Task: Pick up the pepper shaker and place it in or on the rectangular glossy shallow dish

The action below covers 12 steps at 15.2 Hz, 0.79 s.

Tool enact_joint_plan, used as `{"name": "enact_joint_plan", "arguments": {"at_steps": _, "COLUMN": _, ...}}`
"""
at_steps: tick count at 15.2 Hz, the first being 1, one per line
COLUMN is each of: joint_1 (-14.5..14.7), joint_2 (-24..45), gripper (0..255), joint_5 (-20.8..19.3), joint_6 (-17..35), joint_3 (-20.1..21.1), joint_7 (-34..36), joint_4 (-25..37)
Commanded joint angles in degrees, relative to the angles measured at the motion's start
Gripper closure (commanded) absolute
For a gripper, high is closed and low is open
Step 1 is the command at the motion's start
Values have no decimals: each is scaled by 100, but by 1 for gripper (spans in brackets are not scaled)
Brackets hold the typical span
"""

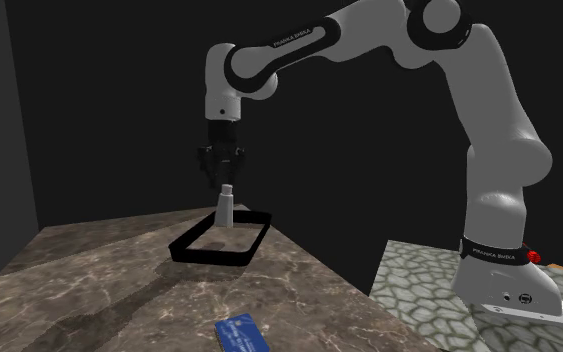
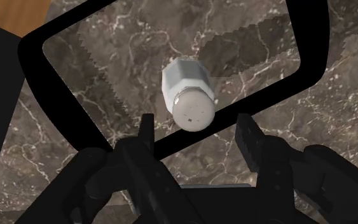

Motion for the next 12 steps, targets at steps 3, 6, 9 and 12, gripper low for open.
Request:
{"name": "enact_joint_plan", "arguments": {"at_steps": 3, "joint_1": 0, "joint_2": 0, "gripper": 0, "joint_5": 0, "joint_6": 0, "joint_3": 0, "joint_7": 0, "joint_4": 0}}
{"name": "enact_joint_plan", "arguments": {"at_steps": 6, "joint_1": -9, "joint_2": -53, "gripper": 0, "joint_5": 15, "joint_6": -171, "joint_3": 4, "joint_7": -9, "joint_4": 120}}
{"name": "enact_joint_plan", "arguments": {"at_steps": 9, "joint_1": -27, "joint_2": -163, "gripper": 0, "joint_5": 46, "joint_6": -665, "joint_3": 10, "joint_7": -29, "joint_4": 507}}
{"name": "enact_joint_plan", "arguments": {"at_steps": 12, "joint_1": -27, "joint_2": -163, "gripper": 0, "joint_5": 46, "joint_6": -665, "joint_3": 10, "joint_7": -29, "joint_4": 507}}
